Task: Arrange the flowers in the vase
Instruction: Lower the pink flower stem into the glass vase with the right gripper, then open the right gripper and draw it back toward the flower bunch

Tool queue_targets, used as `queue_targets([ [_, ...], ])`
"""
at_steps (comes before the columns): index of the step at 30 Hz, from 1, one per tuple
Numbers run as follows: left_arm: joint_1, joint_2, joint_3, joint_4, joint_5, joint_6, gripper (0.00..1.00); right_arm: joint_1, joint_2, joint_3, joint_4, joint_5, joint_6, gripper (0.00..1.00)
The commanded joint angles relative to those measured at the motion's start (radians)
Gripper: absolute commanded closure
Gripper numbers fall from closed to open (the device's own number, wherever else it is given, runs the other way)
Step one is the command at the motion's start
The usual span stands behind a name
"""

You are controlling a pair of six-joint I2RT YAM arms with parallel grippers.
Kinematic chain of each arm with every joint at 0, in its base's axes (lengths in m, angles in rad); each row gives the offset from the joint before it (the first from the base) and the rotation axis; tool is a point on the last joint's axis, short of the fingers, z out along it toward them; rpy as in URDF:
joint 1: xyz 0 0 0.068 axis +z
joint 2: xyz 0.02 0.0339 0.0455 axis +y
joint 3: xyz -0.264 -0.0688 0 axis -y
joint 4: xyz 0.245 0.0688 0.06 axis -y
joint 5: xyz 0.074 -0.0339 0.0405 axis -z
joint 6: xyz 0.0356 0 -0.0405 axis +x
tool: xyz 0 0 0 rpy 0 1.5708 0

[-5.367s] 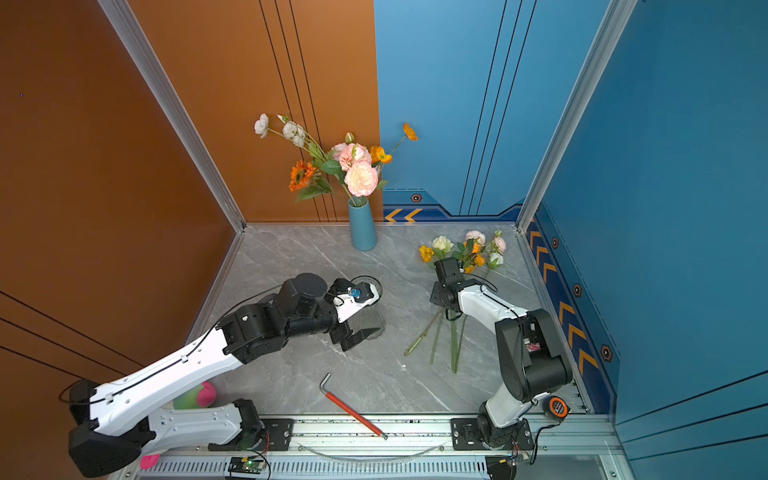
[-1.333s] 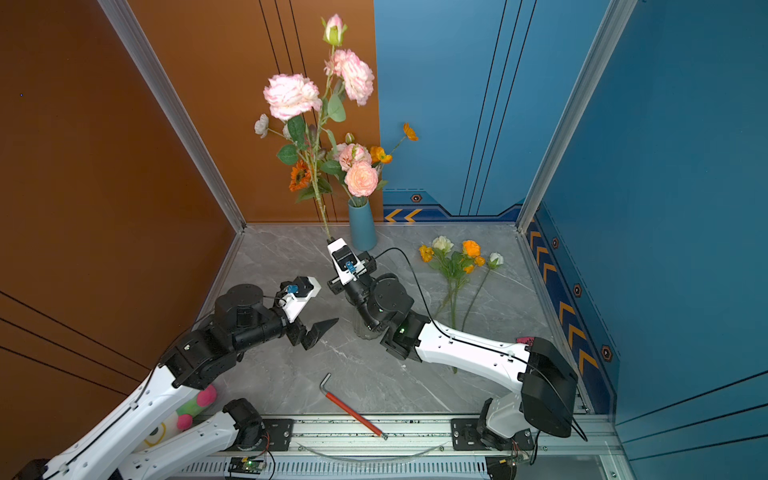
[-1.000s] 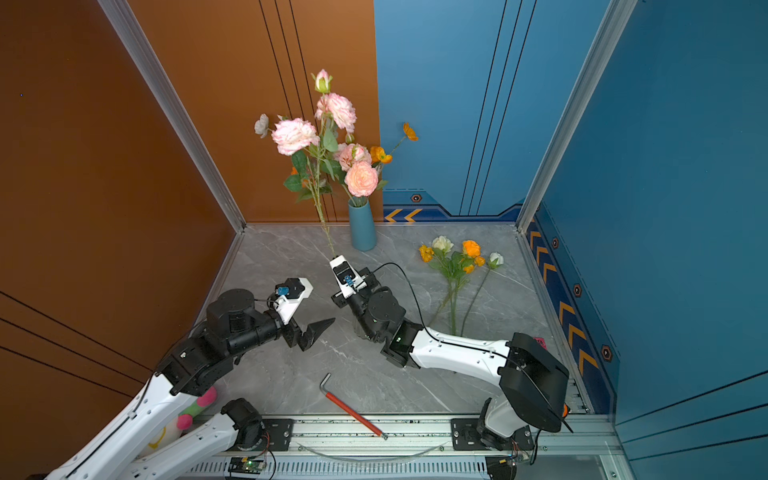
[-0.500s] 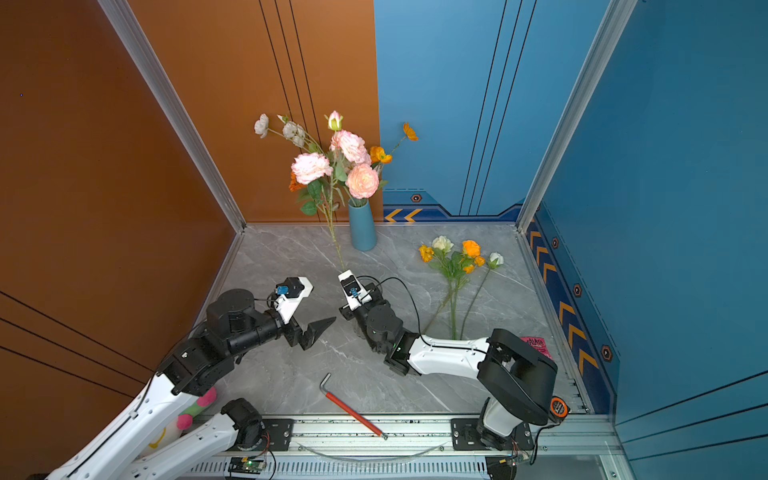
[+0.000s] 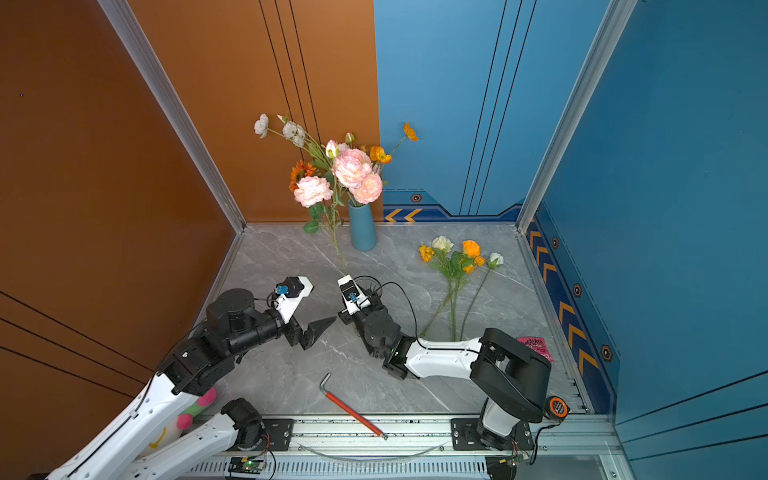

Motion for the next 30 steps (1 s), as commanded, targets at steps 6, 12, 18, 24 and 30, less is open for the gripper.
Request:
queue_targets([
  [6, 0.009, -0.003, -0.012, 0.006, 0.030, -0.008, 0.02, 0.011, -0.060, -0.019, -0.008, 0.034, -0.002, 0.76],
  [12, 0.009, 0.000, -0.014, 0.006, 0.046, -0.007, 0.02, 0.041, -0.173, -0.039, -0.083, 0.066, -0.014, 0.57],
  [18, 0.009, 0.030, -0.004, 0.006, 0.107, 0.006, 0.02, 0.054, -0.381, -0.057, -0.412, 0.159, 0.129, 0.45],
  [24, -0.038, 0.139, 0.071, -0.018, 0.143, 0.017, 0.02, -0.038, -0.614, -0.046, -1.006, 0.253, 0.459, 0.39],
  [30, -0.247, 0.373, 0.327, -0.202, -0.055, 0.139, 0.02, -0.473, -0.749, -0.046, -1.541, -0.080, 0.833, 0.39],
])
